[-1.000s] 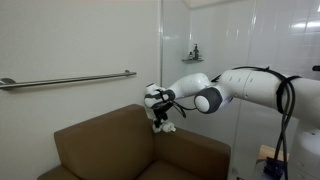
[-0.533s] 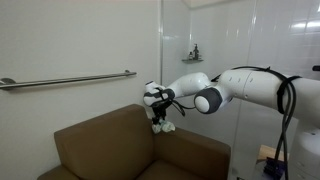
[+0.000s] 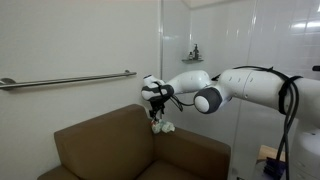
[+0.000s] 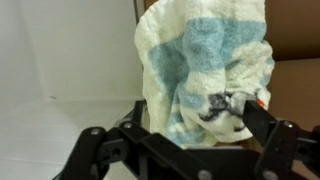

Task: Use the towel to wipe the arm rest

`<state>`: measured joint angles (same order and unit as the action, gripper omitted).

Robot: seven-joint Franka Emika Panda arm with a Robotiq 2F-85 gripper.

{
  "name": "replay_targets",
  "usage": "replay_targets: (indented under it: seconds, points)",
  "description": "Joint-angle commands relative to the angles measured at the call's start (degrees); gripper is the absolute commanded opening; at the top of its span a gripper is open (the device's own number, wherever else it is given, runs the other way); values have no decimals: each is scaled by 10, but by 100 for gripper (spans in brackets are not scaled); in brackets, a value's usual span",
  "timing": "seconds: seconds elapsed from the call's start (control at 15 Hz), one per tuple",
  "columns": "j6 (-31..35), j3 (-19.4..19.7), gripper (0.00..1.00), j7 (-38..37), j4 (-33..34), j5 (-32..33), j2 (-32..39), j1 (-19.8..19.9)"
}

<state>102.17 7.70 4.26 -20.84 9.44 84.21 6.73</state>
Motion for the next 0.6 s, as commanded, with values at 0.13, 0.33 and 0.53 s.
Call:
replay_targets:
  seconds: [0.13, 0.33, 0.53]
  points:
    - [-36, -14, 100, 37, -3, -14, -44, 3]
    - [-69, -27, 100, 68, -8, -25, -63, 17]
    - [-62, -18, 100, 52, -4, -18, -55, 12]
